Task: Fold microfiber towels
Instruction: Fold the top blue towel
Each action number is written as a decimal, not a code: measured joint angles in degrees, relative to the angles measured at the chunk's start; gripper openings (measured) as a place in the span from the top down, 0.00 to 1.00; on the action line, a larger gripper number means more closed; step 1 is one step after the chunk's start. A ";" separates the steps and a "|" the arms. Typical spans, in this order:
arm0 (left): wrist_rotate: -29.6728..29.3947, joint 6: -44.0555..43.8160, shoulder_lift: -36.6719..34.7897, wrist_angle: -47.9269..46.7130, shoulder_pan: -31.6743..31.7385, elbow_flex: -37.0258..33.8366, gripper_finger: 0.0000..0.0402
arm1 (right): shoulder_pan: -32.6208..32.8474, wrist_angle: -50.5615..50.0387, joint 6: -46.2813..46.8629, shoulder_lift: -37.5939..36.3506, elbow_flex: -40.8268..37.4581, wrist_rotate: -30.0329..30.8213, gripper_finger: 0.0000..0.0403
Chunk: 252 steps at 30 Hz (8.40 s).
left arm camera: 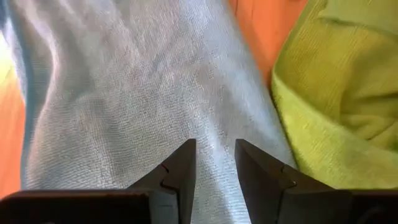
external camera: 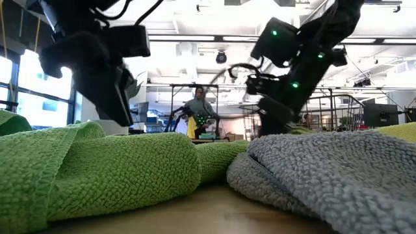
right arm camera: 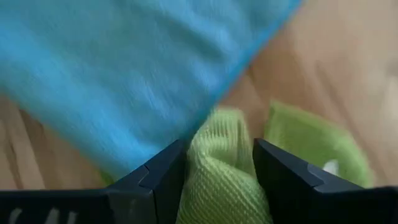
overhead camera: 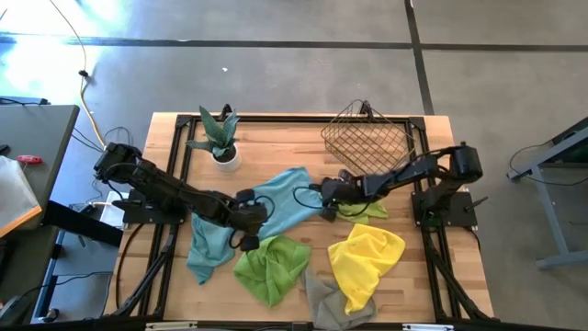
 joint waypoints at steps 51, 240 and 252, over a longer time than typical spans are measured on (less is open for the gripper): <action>-7.24 -19.23 -0.11 -3.71 0.83 -9.67 0.75 | 6.80 17.60 5.60 1.03 -0.09 10.26 0.55; -6.93 -14.63 -23.80 12.20 -15.03 -13.70 0.75 | 8.68 30.62 5.76 21.51 22.17 -14.94 0.63; -20.40 -17.06 -16.87 14.39 -12.16 -18.78 0.75 | 7.01 16.81 -2.49 15.95 22.27 -10.59 0.58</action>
